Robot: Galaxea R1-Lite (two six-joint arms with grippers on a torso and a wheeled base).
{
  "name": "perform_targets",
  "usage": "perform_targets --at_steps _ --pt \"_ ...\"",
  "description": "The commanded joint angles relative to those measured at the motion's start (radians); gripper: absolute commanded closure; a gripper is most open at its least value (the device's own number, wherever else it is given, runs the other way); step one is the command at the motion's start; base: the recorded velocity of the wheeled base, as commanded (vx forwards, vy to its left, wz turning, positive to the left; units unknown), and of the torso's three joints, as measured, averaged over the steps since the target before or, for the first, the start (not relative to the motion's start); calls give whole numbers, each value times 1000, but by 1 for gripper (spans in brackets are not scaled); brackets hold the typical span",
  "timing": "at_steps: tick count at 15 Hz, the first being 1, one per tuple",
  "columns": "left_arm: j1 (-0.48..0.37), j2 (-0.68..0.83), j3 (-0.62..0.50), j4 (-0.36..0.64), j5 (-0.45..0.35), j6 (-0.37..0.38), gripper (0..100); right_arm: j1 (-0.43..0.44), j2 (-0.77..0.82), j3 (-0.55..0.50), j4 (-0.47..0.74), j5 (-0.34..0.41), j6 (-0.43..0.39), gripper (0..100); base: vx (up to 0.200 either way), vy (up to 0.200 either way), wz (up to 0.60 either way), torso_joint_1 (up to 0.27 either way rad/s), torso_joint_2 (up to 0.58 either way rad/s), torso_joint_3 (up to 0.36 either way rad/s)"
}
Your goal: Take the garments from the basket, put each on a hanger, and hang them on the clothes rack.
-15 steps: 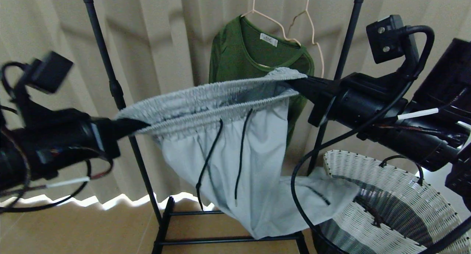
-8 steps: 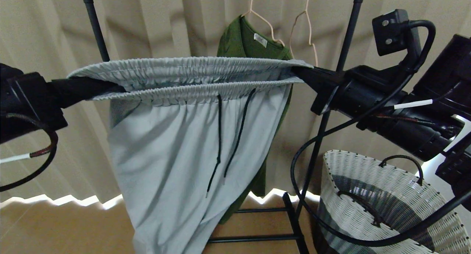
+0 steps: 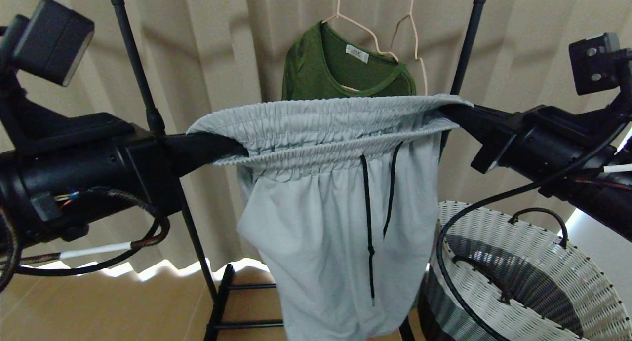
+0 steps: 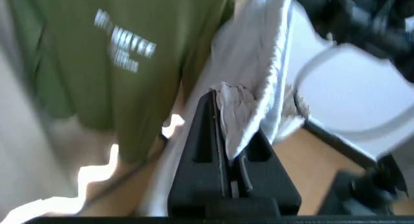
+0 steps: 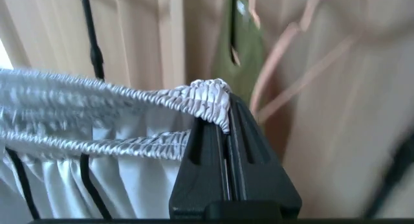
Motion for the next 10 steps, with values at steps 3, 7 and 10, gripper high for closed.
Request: perform_targets --at_steps 3,7,10 --pt "-18 81 -129 -14 27 -1 100 -1 -53 7 -4 3 5 100 0 0 0 0 0 0" --pt "-11 73 -129 -12 27 29 100 -1 -56 -37 -20 9 13 100 0 0 0 0 0 0" --pt "-8 84 -126 -12 27 52 100 -1 -105 -2 -12 16 14 100 0 0 0 0 0 0"
